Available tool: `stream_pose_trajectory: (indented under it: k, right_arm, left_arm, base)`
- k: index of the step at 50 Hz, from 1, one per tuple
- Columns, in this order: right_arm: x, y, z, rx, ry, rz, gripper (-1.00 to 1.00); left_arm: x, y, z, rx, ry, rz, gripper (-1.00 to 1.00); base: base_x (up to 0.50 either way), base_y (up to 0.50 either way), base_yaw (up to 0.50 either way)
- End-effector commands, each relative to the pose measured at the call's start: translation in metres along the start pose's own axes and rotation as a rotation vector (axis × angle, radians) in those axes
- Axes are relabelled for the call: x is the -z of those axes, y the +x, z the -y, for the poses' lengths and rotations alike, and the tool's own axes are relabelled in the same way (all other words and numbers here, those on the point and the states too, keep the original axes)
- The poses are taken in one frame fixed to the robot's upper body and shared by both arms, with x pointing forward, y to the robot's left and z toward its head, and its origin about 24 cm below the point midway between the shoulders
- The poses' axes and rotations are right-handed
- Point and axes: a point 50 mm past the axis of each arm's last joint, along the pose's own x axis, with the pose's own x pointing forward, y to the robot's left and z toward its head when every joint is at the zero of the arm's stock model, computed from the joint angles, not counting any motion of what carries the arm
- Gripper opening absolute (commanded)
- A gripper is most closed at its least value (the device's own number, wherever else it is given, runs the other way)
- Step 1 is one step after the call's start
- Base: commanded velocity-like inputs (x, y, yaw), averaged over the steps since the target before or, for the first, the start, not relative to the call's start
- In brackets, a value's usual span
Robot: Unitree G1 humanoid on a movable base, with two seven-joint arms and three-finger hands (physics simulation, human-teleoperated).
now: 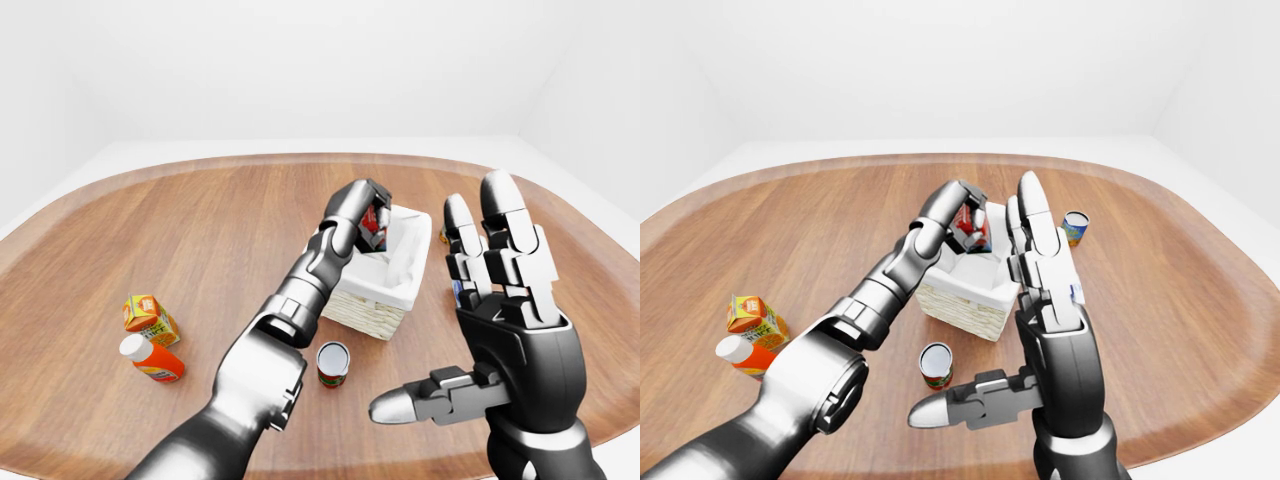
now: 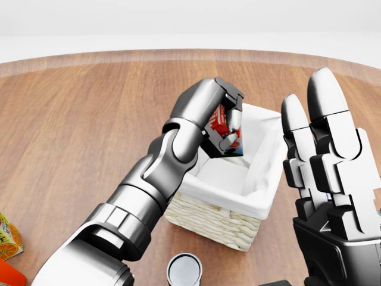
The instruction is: Pick the milk and place it in the basket.
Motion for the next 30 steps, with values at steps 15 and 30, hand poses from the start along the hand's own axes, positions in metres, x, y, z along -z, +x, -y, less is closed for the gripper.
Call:
stream_pose_trajectory:
  k: [15,30]
  right_arm:
    - [0.002,-0.001,-0.002,-0.006,0.007,-0.012,1.00]
    - [0.000,-0.001,-0.003,-0.010,0.011,-0.006,1.00]
  left_arm:
    - [0.003,0.001,-0.003,-0.071,-0.010,-0.029,-1.00]
    - [0.012,0.001,-0.010,-0.082,-0.018,-0.062,1.00]
  base:
    - [0.00,0.00,0.00]
    - [0.00,0.00,0.00]
